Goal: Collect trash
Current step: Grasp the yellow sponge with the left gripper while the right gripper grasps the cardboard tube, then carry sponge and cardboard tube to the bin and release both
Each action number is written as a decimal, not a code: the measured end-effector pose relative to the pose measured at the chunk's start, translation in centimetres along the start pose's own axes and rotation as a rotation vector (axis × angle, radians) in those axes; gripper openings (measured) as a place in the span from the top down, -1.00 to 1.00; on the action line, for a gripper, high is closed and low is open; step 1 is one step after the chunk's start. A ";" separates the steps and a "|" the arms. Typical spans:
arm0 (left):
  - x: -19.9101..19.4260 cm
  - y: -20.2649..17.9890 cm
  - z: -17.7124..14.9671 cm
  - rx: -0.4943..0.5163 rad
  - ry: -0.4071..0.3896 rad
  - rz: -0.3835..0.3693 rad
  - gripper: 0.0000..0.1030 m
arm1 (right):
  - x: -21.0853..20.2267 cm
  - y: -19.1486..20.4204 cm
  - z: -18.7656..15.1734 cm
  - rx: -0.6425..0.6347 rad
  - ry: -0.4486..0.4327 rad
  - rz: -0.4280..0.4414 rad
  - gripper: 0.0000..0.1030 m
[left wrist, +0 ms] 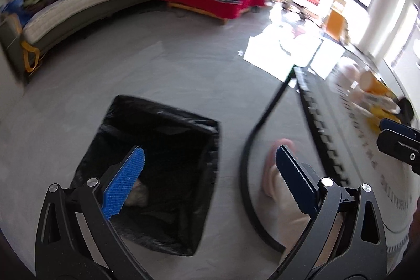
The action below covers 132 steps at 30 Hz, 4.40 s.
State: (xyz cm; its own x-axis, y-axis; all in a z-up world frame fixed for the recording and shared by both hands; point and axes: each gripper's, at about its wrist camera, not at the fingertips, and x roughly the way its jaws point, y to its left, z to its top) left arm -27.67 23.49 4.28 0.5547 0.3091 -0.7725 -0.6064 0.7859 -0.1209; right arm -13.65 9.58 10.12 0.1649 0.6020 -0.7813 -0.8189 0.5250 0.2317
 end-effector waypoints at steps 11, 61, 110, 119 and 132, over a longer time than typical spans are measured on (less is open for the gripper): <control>0.5 -13.6 2.1 0.328 0.024 -0.228 -0.88 | -6.9 -11.4 -2.6 0.129 -0.035 -0.149 -0.39; 9.9 -36.5 3.3 0.905 0.291 -0.437 -0.42 | -9.0 -23.6 -7.0 -0.009 0.136 -0.269 -0.13; -0.3 -14.2 6.2 0.435 0.219 -0.521 -0.40 | -5.2 -12.3 -2.2 -0.204 0.240 -0.199 0.28; -3.1 -3.8 6.3 0.301 0.142 -0.393 -0.40 | -1.6 -1.1 1.3 -0.293 0.199 -0.050 0.27; -4.2 12.1 3.1 0.033 0.130 -0.121 -0.44 | 6.8 13.0 3.2 -0.417 0.259 0.158 0.22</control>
State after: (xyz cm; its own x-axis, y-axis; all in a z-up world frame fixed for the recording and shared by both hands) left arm -35.58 33.30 8.02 0.5429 0.1407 -0.8280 -0.5195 0.8309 -0.1994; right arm -21.40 22.39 9.71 -0.0770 0.4578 -0.8857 -0.9811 0.1233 0.1491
